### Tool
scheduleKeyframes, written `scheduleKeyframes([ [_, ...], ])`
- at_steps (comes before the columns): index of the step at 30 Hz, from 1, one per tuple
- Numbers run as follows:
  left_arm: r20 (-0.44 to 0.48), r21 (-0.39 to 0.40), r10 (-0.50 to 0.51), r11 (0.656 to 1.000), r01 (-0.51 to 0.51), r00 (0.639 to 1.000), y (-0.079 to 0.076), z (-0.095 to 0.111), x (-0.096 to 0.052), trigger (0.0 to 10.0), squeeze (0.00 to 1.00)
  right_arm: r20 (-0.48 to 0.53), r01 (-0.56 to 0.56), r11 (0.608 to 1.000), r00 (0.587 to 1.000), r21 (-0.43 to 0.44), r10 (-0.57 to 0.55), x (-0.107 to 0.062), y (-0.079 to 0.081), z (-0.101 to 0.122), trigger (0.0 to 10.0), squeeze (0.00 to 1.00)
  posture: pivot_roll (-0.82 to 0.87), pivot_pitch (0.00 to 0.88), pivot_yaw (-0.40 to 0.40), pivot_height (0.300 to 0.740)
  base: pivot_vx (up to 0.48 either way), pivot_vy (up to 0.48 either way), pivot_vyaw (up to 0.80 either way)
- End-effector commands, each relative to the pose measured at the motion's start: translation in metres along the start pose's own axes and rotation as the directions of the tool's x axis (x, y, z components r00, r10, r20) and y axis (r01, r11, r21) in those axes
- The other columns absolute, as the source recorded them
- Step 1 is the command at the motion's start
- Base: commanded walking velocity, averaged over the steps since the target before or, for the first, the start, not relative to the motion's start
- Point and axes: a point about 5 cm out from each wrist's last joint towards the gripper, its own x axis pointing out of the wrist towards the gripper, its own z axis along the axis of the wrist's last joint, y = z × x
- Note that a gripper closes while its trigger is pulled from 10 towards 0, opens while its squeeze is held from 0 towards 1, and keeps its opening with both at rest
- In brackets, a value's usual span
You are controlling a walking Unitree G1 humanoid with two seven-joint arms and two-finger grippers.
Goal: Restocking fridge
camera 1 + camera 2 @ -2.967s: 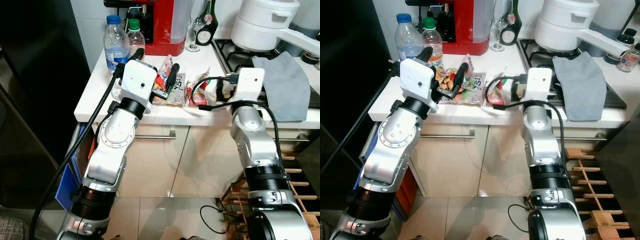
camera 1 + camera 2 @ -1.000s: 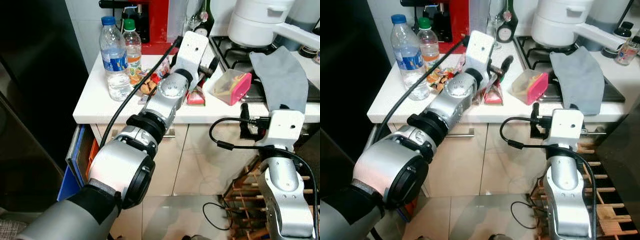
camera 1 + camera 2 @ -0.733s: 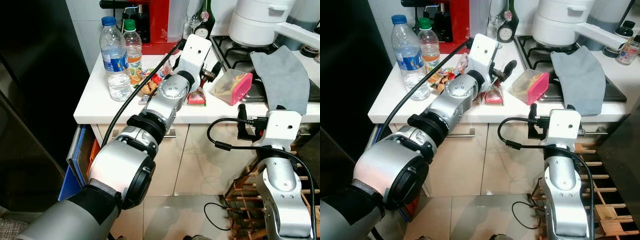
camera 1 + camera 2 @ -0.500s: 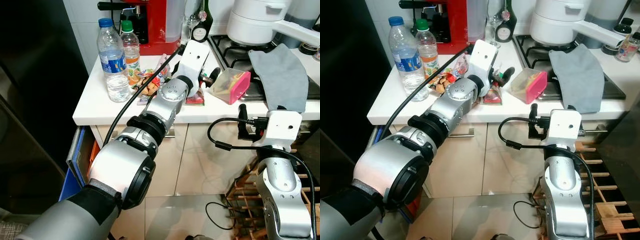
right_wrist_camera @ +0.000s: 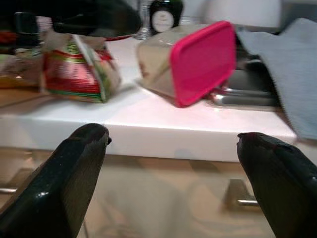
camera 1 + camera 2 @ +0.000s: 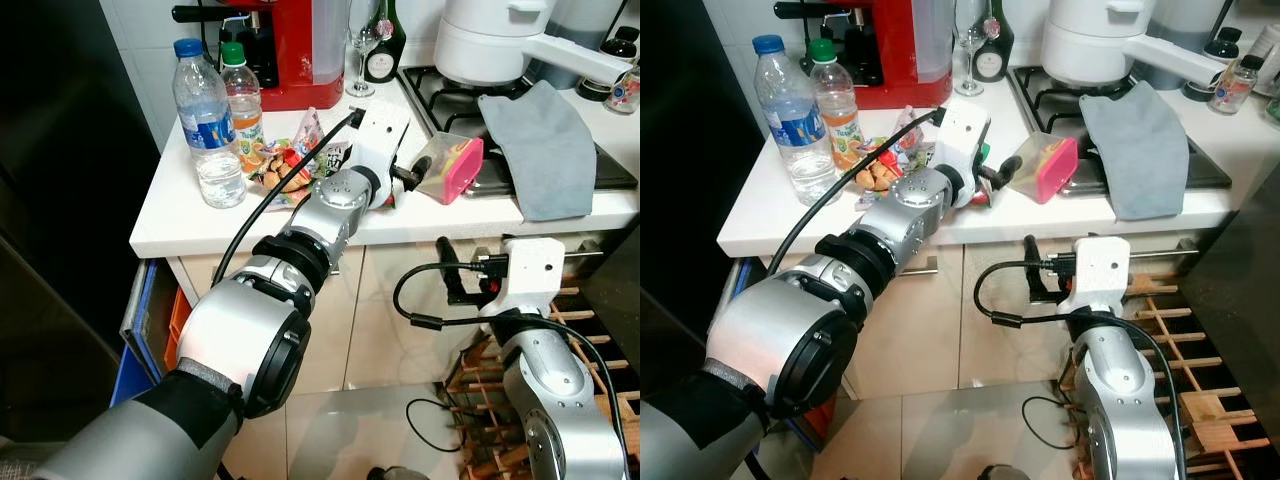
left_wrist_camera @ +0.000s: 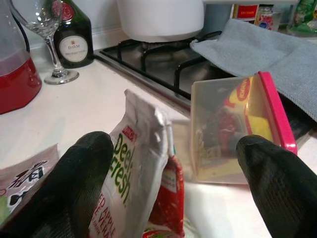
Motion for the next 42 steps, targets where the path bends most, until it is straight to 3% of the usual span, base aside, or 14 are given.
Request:
scheduleKeyframes([
  [1, -0.002, 0.009, -0.106, 0.994, 0.106, 0.994, -0.045, 0.009, 0.006, 10.0, 0.0, 0.003, -0.021, 1.0, 1.0, 0.008, 0.021, 0.001, 0.0, 0.005, 10.0, 0.0, -0.32, 0.0, 0.051, 0.74, 0.0, 0.0, 0.0],
  [2, -0.013, 0.012, -0.122, 0.992, 0.122, 0.992, -0.045, 0.007, 0.006, 8.2, 0.0, 0.003, -0.02, 1.0, 1.0, 0.008, 0.02, 0.002, -0.001, 0.005, 10.0, 0.0, -0.32, 0.0, 0.051, 0.74, 0.0, 0.0, 0.0],
  [3, -0.021, 0.023, -0.125, 0.992, 0.126, 0.992, -0.045, 0.006, 0.006, 0.0, 0.0, 0.003, -0.019, 1.0, 1.0, 0.008, 0.019, 0.002, -0.001, 0.005, 10.0, 0.0, -0.32, 0.0, 0.049, 0.74, 0.0, 0.0, 0.0],
  [15, -0.033, 0.02, -0.07, 0.997, 0.071, 0.997, -0.035, 0.004, 0.005, 0.0, 0.0, -0.018, -0.023, 1.0, 1.0, 0.007, 0.023, 0.0, -0.001, 0.005, 10.0, 0.0, -0.33, 0.0, 0.055, 0.74, 0.0, 0.0, 0.0],
  [23, -0.046, 0.008, -0.094, 0.996, 0.094, 0.994, -0.034, 0.0, 0.005, 0.0, 0.0, -0.017, -0.01, 1.0, 1.0, 0.007, 0.011, 0.003, -0.001, 0.004, 10.0, 0.0, -0.33, 0.0, 0.064, 0.74, 0.0, 0.0, 0.0],
  [33, -0.066, -0.004, -0.077, 0.997, 0.077, 0.995, -0.026, -0.009, 0.003, 0.0, 0.0, -0.023, -0.037, 0.998, 0.999, 0.044, 0.038, 0.011, 0.01, -0.001, 10.0, 0.0, -0.28, 0.0, 0.05, 0.74, 0.0, 0.0, 0.0],
  [35, -0.04, 0.007, -0.087, 0.996, 0.088, 0.995, -0.025, -0.002, 0.003, 0.0, 0.0, -0.035, -0.071, 0.996, 0.997, 0.055, 0.073, 0.014, 0.019, -0.006, 10.0, 0.0, -0.26, 0.0, 0.057, 0.74, 0.0, 0.0, 0.0],
  [42, 0.065, 0.05, -0.084, 0.996, 0.08, 0.994, -0.012, 0.021, 0.003, 0.0, 0.0, -0.048, -0.092, 0.993, 0.994, 0.07, 0.095, 0.019, 0.026, -0.013, 10.0, 0.0, -0.18, 0.0, 0.03, 0.74, 0.0, 0.0, 0.0],
])
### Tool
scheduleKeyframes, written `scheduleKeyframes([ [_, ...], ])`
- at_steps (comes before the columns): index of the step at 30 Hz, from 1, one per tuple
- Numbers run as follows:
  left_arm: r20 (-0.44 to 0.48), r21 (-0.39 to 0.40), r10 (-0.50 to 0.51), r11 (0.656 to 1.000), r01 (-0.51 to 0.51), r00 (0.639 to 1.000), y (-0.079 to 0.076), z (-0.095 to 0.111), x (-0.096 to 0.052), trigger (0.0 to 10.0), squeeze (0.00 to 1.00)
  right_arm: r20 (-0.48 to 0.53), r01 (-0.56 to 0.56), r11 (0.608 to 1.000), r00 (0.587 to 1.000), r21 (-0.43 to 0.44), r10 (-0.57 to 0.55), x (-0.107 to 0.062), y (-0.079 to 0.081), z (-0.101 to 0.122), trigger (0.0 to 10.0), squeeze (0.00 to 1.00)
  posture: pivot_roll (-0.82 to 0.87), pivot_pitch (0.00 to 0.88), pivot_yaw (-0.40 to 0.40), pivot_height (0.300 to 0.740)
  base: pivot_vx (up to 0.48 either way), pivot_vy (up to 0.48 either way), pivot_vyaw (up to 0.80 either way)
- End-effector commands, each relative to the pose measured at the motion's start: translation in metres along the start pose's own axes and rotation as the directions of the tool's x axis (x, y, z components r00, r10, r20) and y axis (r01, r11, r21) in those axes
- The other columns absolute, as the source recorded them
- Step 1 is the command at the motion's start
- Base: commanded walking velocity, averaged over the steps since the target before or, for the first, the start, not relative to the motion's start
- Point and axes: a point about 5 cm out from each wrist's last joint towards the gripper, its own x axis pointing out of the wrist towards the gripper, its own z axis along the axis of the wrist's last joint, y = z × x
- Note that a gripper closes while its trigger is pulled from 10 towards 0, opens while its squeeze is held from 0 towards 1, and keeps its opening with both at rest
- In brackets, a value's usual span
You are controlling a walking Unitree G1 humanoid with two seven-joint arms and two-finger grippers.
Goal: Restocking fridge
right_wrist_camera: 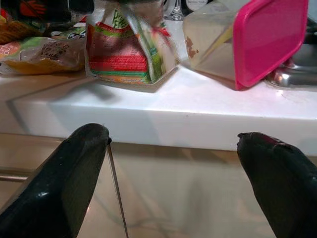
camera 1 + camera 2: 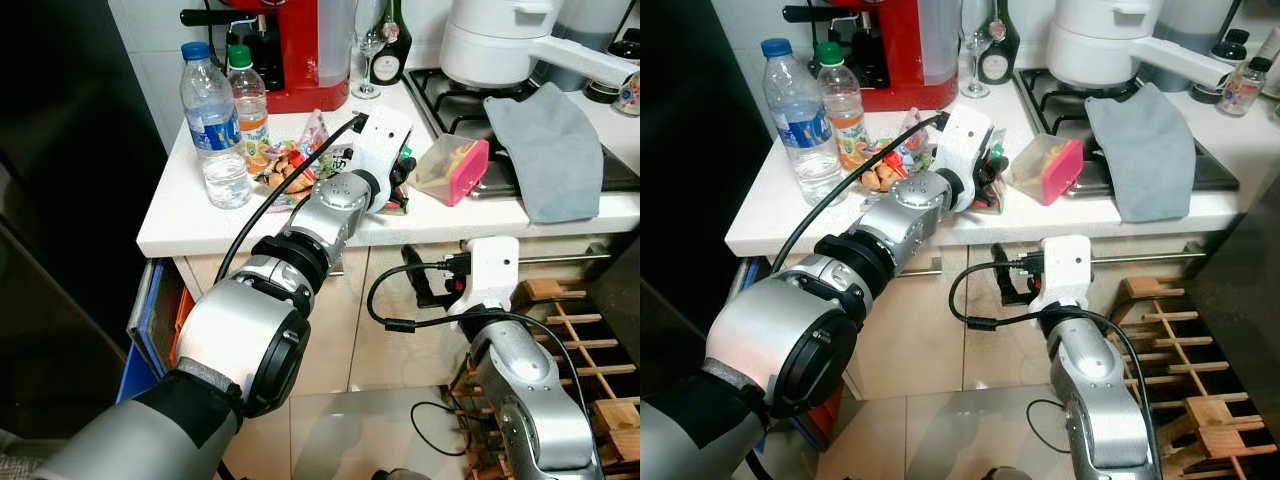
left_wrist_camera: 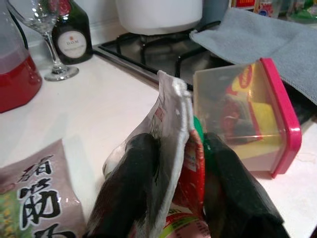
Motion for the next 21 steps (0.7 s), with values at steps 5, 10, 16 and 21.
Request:
scheduleKeyframes([
  [5, 0.345, -0.026, -0.043, 0.998, 0.056, 0.938, -0.004, 0.056, -0.003, 0.0, 0.0, 0.029, -0.021, 1.0, 0.999, 0.008, 0.02, 0.013, 0.006, 0.0, 10.0, 0.0, -0.1, 0.0, -0.009, 0.74, 0.0, 0.0, 0.0],
  [10, 0.559, 0.038, -0.083, 0.997, 0.075, 0.825, -0.003, 0.071, -0.025, 0.0, 0.0, 0.076, 0.022, 1.0, 0.997, -0.015, -0.021, 0.021, 0.006, 0.002, 10.0, 0.0, -0.06, 0.0, -0.028, 0.74, 0.0, 0.0, 0.0],
  [16, 0.61, 0.116, -0.085, 0.993, 0.017, 0.788, 0.01, 0.056, -0.057, 0.0, 0.0, 0.104, 0.121, 0.993, 0.987, 0.005, -0.121, 0.028, -0.005, 0.002, 10.0, 0.0, -0.02, 0.0, -0.017, 0.74, 0.0, 0.0, 0.0],
  [21, 0.587, 0.134, -0.045, 0.99, -0.043, 0.808, 0.009, 0.028, -0.099, 10.0, 0.0, 0.22, 0.24, 0.97, 0.945, 0.029, -0.241, 0.026, -0.014, 0.022, 10.0, 0.0, -0.01, 0.0, -0.022, 0.74, 0.0, 0.0, 0.0],
])
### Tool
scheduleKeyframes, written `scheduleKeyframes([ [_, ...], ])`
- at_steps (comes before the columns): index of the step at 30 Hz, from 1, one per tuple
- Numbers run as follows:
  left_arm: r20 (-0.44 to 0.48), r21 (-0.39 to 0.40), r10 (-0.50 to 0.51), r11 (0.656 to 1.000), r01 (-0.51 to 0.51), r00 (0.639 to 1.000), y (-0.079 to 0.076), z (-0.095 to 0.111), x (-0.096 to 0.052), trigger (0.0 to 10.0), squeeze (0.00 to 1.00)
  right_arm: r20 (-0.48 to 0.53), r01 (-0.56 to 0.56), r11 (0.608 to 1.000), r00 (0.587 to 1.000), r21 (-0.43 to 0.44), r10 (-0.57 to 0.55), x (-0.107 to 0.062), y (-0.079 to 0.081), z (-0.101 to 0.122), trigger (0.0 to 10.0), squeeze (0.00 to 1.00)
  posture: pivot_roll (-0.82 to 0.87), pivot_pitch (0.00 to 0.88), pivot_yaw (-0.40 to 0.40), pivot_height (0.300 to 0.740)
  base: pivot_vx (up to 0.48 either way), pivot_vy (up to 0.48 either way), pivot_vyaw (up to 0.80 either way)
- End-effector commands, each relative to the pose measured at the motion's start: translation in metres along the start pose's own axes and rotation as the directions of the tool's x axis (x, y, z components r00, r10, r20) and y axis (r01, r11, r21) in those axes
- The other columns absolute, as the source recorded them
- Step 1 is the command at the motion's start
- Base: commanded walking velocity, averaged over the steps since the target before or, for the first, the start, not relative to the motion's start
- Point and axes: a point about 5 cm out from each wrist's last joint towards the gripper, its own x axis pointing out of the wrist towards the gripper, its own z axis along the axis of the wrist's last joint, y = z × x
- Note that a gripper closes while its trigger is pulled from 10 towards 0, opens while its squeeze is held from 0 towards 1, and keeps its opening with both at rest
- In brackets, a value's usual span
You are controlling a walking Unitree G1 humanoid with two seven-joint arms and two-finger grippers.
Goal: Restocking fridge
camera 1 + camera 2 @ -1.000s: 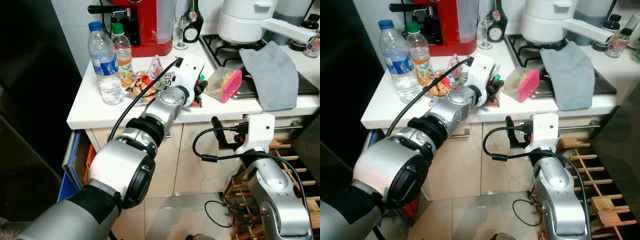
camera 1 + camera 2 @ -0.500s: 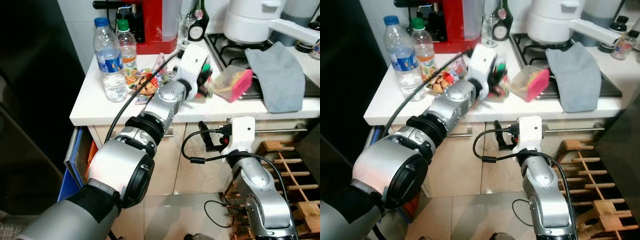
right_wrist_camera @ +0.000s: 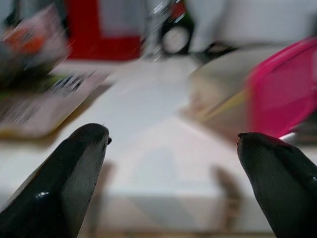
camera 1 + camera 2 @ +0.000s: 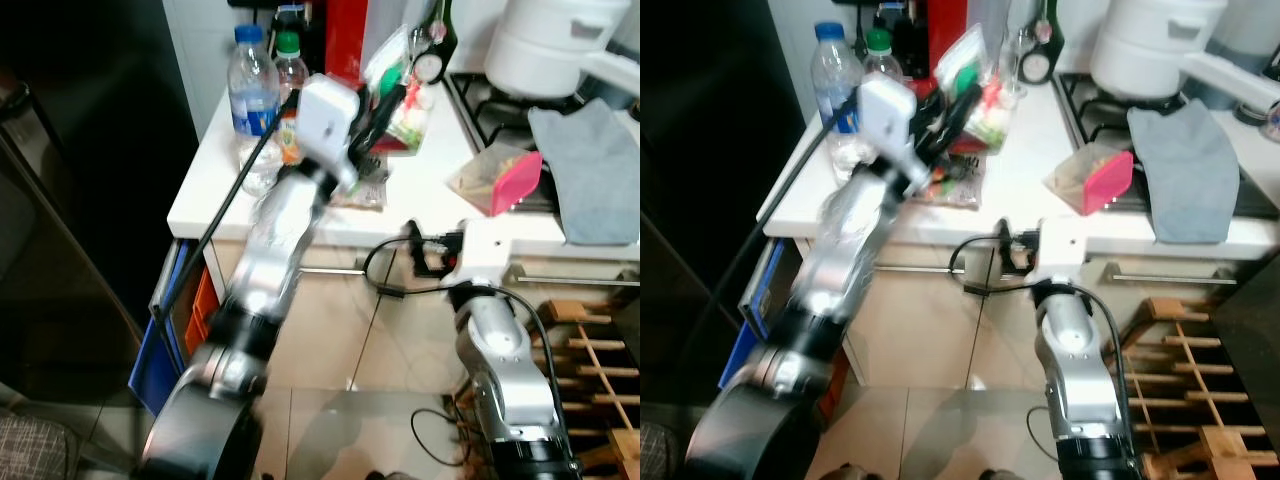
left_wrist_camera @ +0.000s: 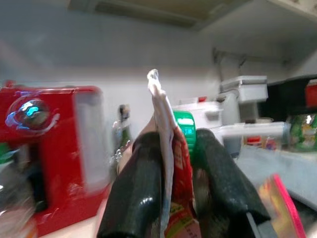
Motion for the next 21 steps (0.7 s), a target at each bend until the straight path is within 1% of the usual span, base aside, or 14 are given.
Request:
scheduleKeyframes([
  [1, 0.037, 0.052, 0.005, 0.999, -0.007, 0.999, -0.002, 0.021, -0.004, 10.0, 0.0, 0.113, 0.01, 1.0, 0.994, -0.014, -0.008, -0.002, 0.0, 0.023, 10.0, 0.0, 0.01, 0.0, -0.035, 0.74, 0.0, 0.0, 0.0],
  [2, 0.04, 0.078, 0.046, 0.996, -0.049, 0.998, 0.002, 0.024, -0.01, 10.0, 0.0, 0.139, -0.006, 1.0, 0.99, -0.023, 0.009, -0.004, 0.003, 0.029, 10.0, 0.0, 0.01, 0.0, -0.04, 0.74, 0.0, 0.0, 0.0],
  [3, 0.04, 0.078, 0.046, 0.996, -0.049, 0.998, 0.002, 0.024, -0.01, 10.0, 0.0, 0.139, -0.006, 1.0, 0.99, -0.023, 0.009, -0.004, 0.003, 0.029, 10.0, 0.0, 0.01, 0.0, -0.04, 0.74, 0.0, 0.0, 0.0],
  [4, 0.036, 0.076, 0.107, 0.991, -0.11, 0.994, 0.009, 0.026, -0.019, 10.0, 0.0, 0.153, -0.036, 0.999, 0.987, -0.038, 0.042, -0.005, 0.006, 0.031, 10.0, 0.0, 0.01, 0.0, -0.051, 0.74, 0.0, 0.0, 0.0],
  [6, 0.017, 0.081, 0.143, 0.986, -0.144, 0.99, 0.012, 0.023, -0.022, 10.0, 0.0, 0.148, -0.049, 0.998, 0.988, -0.036, 0.054, -0.002, 0.008, 0.031, 10.0, 0.0, 0.02, 0.0, -0.061, 0.74, 0.0, 0.0, 0.0],
  [10, -0.007, 0.102, 0.165, 0.981, -0.164, 0.986, 0.01, 0.021, -0.022, 10.0, 0.0, 0.138, -0.054, 0.998, 0.989, -0.039, 0.059, 0.006, 0.007, 0.027, 10.0, 0.0, 0.02, 0.0, -0.065, 0.74, -0.385, 0.0, 0.0],
  [13, -0.027, 0.089, 0.175, 0.981, -0.172, 0.984, 0.005, 0.024, -0.022, 10.0, 0.0, 0.146, -0.053, 0.997, 0.987, -0.058, 0.061, 0.013, 0.005, 0.029, 10.0, 0.0, 0.01, 0.0, -0.066, 0.74, -0.467, 0.0, 0.0],
  [15, -0.036, 0.089, 0.179, 0.98, -0.176, 0.983, 0.005, 0.024, -0.021, 10.0, 0.0, 0.143, -0.05, 0.997, 0.988, -0.06, 0.058, 0.015, 0.003, 0.03, 10.0, 0.0, 0.0, 0.0, -0.065, 0.74, -0.469, 0.0, 0.0],
  [18, -0.044, 0.083, 0.181, 0.981, -0.177, 0.983, 0.004, 0.021, -0.019, 10.0, 0.0, 0.111, -0.034, 0.999, 0.993, -0.04, 0.038, 0.017, -0.001, 0.025, 10.0, 0.0, -0.01, 0.0, -0.062, 0.74, -0.469, 0.0, 0.0],
  [20, -0.058, 0.059, 0.174, 0.984, -0.171, 0.983, 0.003, 0.019, -0.017, 10.0, 0.0, 0.079, -0.03, 0.999, 0.996, -0.036, 0.033, 0.015, -0.003, 0.015, 10.0, 0.0, 0.0, 0.0, -0.059, 0.74, -0.469, 0.0, 0.0],
  [21, -0.058, 0.059, 0.174, 0.984, -0.171, 0.983, 0.003, 0.019, -0.017, 10.0, 0.0, 0.079, -0.03, 0.999, 0.996, -0.036, 0.033, 0.015, -0.003, 0.015, 10.0, 0.0, 0.0, 0.0, -0.059, 0.74, -0.469, 0.0, 0.0],
])
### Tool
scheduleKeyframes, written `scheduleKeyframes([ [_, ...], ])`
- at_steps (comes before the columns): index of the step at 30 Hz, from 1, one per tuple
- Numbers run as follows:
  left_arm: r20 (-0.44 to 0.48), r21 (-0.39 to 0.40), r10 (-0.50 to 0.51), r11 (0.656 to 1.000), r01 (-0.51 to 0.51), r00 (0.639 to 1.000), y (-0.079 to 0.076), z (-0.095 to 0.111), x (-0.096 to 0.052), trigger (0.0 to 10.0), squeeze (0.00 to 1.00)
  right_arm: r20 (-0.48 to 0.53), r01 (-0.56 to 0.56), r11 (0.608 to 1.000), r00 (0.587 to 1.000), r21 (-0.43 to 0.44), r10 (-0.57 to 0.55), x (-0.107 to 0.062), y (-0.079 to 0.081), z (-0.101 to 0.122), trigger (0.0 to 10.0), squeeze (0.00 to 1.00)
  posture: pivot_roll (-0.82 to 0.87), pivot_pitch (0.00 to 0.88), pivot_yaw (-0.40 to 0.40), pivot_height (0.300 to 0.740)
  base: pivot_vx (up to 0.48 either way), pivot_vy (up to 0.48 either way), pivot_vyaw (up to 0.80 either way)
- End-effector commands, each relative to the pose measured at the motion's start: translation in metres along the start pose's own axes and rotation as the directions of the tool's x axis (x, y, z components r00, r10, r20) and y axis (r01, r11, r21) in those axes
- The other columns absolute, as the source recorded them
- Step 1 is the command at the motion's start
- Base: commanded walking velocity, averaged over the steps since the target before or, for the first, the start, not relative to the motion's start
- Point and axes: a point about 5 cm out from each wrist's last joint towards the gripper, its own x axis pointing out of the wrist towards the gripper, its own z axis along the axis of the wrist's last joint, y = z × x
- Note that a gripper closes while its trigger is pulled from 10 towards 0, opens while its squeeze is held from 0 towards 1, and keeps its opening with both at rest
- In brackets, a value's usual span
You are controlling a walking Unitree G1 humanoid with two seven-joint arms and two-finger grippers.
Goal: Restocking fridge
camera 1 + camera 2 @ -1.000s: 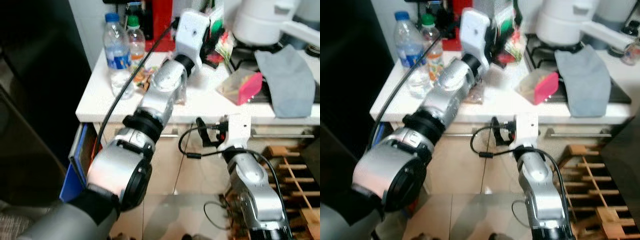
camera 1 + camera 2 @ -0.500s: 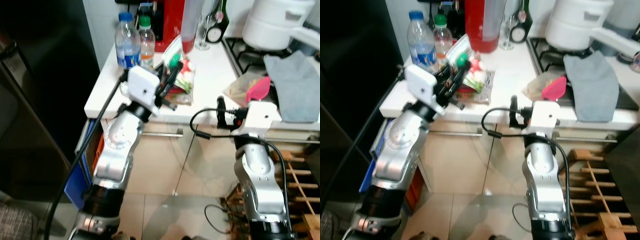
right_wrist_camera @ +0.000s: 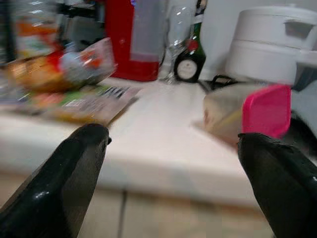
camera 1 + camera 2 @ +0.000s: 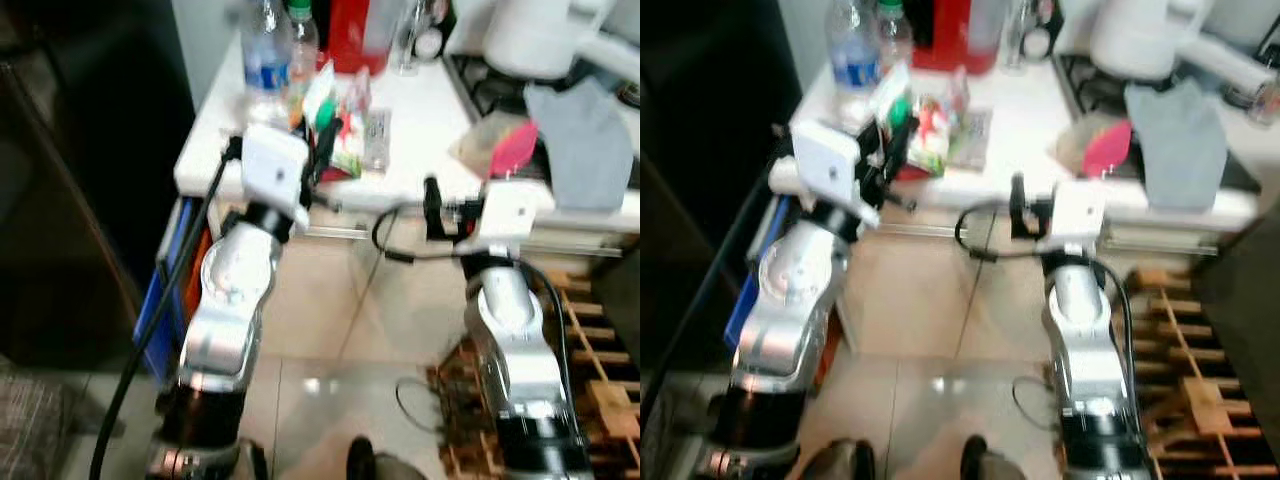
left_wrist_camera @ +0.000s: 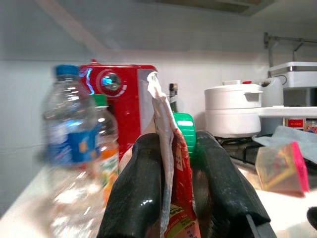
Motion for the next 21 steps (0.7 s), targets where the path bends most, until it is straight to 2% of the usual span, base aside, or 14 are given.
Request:
scheduleKeyframes([
  [1, 0.01, -0.019, -0.016, 1.0, 0.016, 1.0, -0.006, 0.004, 0.004, 10.0, 0.0, -0.023, 0.015, 1.0, 1.0, 0.006, -0.015, -0.001, -0.006, -0.007, 10.0, 0.0, 0.0, 0.0, -0.058, 0.74, -0.469, 0.0, 0.0],
  [4, -0.004, -0.022, -0.004, 1.0, 0.004, 1.0, -0.002, 0.004, 0.007, 10.0, 0.0, -0.062, 0.021, 0.999, 0.998, 0.028, -0.02, -0.002, -0.004, -0.016, 10.0, 0.0, 0.01, 0.0, -0.055, 0.74, -0.47, 0.0, 0.0],
  [11, -0.042, -0.012, -0.013, 1.0, 0.013, 0.999, -0.002, -0.004, 0.005, 10.0, 0.0, -0.067, 0.003, 0.999, 0.998, 0.032, -0.001, -0.001, 0.002, -0.018, 10.0, 0.0, 0.01, 0.0, -0.054, 0.74, -0.469, 0.0, 0.0],
  [15, -0.126, -0.002, 0.01, 1.0, -0.01, 0.992, 0.0, -0.018, 0.004, 10.0, 0.0, -0.074, 0.0, 1.0, 0.997, 0.024, 0.002, 0.001, 0.001, -0.021, 10.0, 0.0, 0.01, 0.0, -0.052, 0.74, 0.0, 0.0, 0.0],
  [16, -0.146, -0.019, 0.03, 0.999, -0.033, 0.989, 0.005, -0.023, 0.0, 10.0, 0.0, -0.079, -0.007, 1.0, 0.997, 0.016, 0.008, 0.001, 0.0, -0.023, 10.0, 0.0, 0.01, 0.0, -0.055, 0.74, 0.0, 0.0, 0.0],
  [18, -0.155, -0.008, 0.023, 1.0, -0.024, 0.988, 0.007, -0.027, -0.003, 10.0, 0.0, -0.09, -0.008, 1.0, 0.996, 0.01, 0.009, 0.002, -0.001, -0.026, 10.0, 0.0, 0.01, 0.0, -0.055, 0.74, 0.0, 0.0, 0.0],
  [20, -0.162, -0.019, 0.026, 0.999, -0.029, 0.986, 0.009, -0.03, -0.005, 10.0, 0.0, -0.101, -0.004, 1.0, 0.995, 0.014, 0.006, 0.003, -0.002, -0.029, 10.0, 0.0, 0.02, 0.0, -0.055, 0.74, 0.0, -0.274, 0.0],
  [21, -0.188, -0.019, 0.05, 0.998, -0.054, 0.981, 0.013, -0.039, -0.007, 10.0, 0.0, -0.125, 0.004, 1.0, 0.992, 0.023, -0.001, 0.005, -0.002, -0.035, 10.0, 0.0, 0.02, 0.0, -0.049, 0.74, 0.0, -0.48, 0.0],
])
